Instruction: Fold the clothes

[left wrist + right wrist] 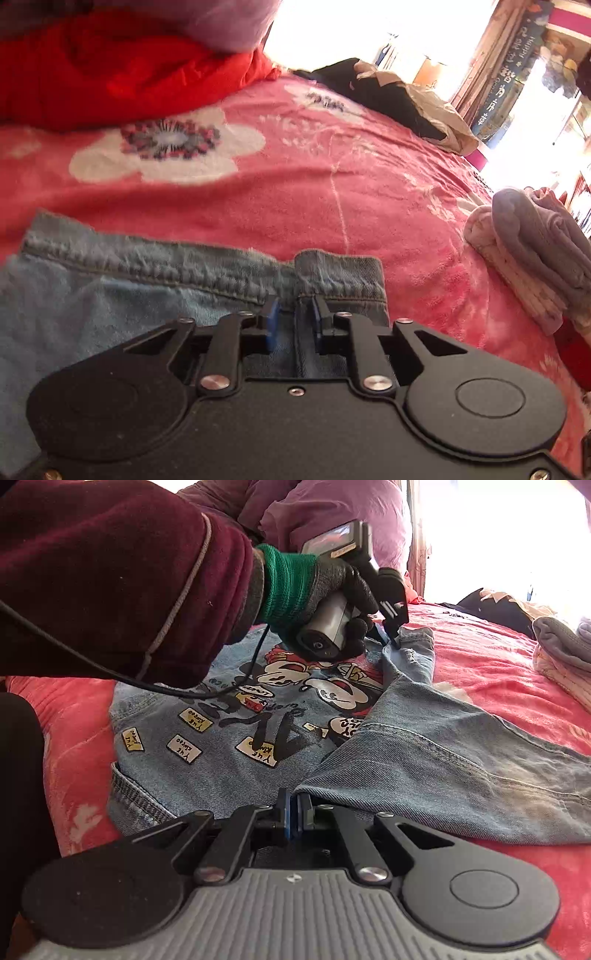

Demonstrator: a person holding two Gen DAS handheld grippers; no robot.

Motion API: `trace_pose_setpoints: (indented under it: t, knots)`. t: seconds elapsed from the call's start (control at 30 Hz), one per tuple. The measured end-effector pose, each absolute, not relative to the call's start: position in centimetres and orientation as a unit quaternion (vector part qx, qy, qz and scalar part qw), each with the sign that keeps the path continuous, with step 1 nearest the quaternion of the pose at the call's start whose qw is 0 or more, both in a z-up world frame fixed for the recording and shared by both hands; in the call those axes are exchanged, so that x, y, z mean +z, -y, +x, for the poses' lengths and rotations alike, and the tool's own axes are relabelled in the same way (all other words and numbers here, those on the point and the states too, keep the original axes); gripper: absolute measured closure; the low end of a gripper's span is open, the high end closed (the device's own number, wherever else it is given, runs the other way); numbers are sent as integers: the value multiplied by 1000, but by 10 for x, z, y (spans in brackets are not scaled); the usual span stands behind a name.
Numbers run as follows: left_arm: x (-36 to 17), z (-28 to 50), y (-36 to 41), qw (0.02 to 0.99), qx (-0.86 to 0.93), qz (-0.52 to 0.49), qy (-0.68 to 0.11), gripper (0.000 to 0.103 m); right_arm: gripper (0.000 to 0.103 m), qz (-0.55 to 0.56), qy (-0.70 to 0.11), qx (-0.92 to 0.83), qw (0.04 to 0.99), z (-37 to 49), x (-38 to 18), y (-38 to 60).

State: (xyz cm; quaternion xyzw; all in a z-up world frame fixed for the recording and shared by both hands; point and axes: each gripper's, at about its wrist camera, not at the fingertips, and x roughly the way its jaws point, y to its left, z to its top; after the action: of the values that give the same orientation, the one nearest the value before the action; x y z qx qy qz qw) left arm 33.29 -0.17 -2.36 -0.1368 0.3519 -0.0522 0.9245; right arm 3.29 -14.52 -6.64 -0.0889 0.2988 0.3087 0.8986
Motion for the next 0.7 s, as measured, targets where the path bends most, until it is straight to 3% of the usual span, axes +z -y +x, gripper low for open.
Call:
trace_pose_setpoints:
  t: [0.17,0.33,0.43,0.6,0.7]
  knots:
    - [-8,315,36,945,-96,-38,-310,85,87,-91,-294,315,898,31,-69,143]
    - [-27,347,42,934,-80,-50,-346,85,84,-87,-295,314,898,30,-70,142]
    - [-45,368,51,922,-96,-4,-374,85,81,-84,-295,316,898,30,-71,141]
    - [-27,366,52,918,-103,34,-380,85,77,-77,-300,322,895,36,-74,141]
    - [-5,323,44,934,-103,35,-340,73,77,-77,-296,324,895,33,-70,142]
